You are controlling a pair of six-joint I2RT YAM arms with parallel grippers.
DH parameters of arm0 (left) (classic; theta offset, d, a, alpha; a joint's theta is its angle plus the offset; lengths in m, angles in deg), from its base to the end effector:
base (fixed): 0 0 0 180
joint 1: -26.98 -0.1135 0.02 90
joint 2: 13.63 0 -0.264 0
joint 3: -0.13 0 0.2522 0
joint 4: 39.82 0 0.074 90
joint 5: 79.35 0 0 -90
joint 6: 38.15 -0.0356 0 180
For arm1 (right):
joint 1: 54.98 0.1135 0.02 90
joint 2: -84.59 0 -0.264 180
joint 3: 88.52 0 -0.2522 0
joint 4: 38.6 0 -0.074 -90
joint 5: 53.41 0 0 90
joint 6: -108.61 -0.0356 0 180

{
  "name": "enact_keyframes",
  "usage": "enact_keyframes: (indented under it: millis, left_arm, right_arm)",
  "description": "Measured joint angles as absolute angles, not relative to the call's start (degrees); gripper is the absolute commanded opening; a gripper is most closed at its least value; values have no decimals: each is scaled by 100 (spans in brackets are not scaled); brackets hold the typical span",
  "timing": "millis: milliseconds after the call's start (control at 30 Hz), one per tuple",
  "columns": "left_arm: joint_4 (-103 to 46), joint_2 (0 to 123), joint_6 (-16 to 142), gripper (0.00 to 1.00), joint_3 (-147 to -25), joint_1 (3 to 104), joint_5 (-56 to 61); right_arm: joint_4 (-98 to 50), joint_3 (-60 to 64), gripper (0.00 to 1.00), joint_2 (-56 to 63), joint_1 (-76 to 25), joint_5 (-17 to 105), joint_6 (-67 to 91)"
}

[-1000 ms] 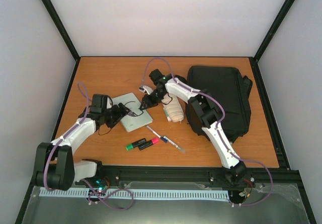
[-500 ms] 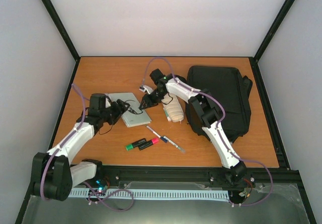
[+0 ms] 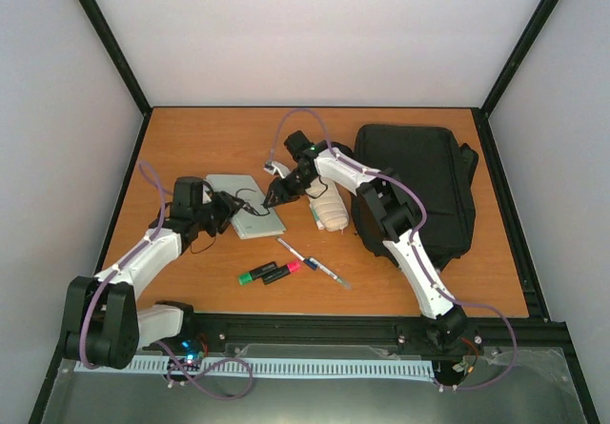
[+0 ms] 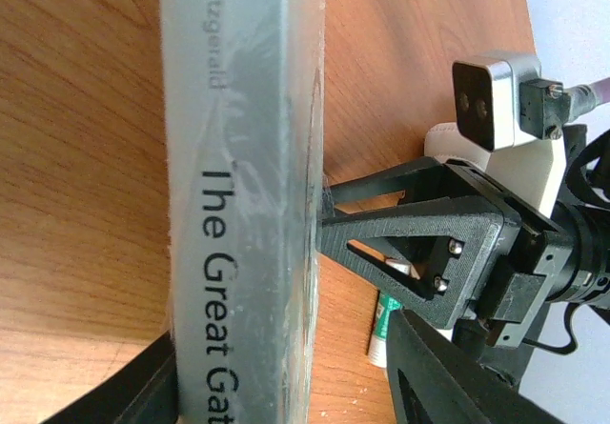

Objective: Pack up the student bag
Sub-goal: Pick up the book from the center of the board.

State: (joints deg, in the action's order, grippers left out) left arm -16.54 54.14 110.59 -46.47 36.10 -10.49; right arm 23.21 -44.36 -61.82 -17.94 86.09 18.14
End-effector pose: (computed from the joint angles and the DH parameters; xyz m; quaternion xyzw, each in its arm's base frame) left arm 0.2269 -0.0494 0.1917 -0.3159 0.8525 -0.3527 0.2213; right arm 0.3966 0.3332 0.1207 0.3424 -0.8320 -0.4365 0.0013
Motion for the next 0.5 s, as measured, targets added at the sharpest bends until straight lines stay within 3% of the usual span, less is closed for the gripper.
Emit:
enact_keyframes:
  millis: [500]
  left_arm:
    - [-1816, 5440, 11494, 21, -4524, 3610, -995]
  right_arm:
    - [2302, -4403, 38, -6166, -1816, 8613, 1814]
